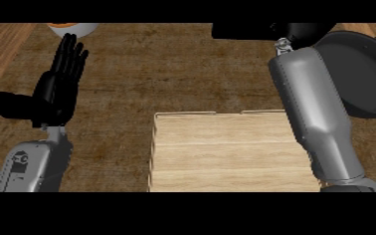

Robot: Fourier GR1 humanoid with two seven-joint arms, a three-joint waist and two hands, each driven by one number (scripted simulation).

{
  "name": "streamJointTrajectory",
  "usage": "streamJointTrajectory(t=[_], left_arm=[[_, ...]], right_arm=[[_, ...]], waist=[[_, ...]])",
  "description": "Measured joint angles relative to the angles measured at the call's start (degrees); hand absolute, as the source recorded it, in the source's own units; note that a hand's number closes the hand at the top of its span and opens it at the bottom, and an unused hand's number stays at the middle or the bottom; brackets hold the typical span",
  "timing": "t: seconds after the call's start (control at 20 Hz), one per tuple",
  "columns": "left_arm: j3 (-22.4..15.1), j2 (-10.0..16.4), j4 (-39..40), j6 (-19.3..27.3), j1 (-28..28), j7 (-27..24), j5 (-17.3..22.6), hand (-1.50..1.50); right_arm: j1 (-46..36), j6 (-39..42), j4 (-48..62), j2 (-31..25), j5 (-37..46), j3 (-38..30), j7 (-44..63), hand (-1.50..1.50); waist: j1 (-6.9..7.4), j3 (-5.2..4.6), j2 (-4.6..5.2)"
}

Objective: Pick the bell pepper from the tray and place it in the pot

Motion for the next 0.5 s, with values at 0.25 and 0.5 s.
streamJointTrajectory(t=[0.25,0.5], left_arm=[[1.62,1.06,0.54,-0.48,-0.25,0.53,0.52,0.0],[1.56,0.67,-0.33,-0.38,1.41,0.18,-0.02,0.0]], right_arm=[[1.21,-1.27,2.11,-3.77,-2.42,-4.68,-1.66,1.5],[6.42,-4.34,0.85,-8.04,-6.03,-8.12,-4.71,1.5]], waist=[[-1.15,0.02,-0.36],[-1.72,0.05,-0.56]])
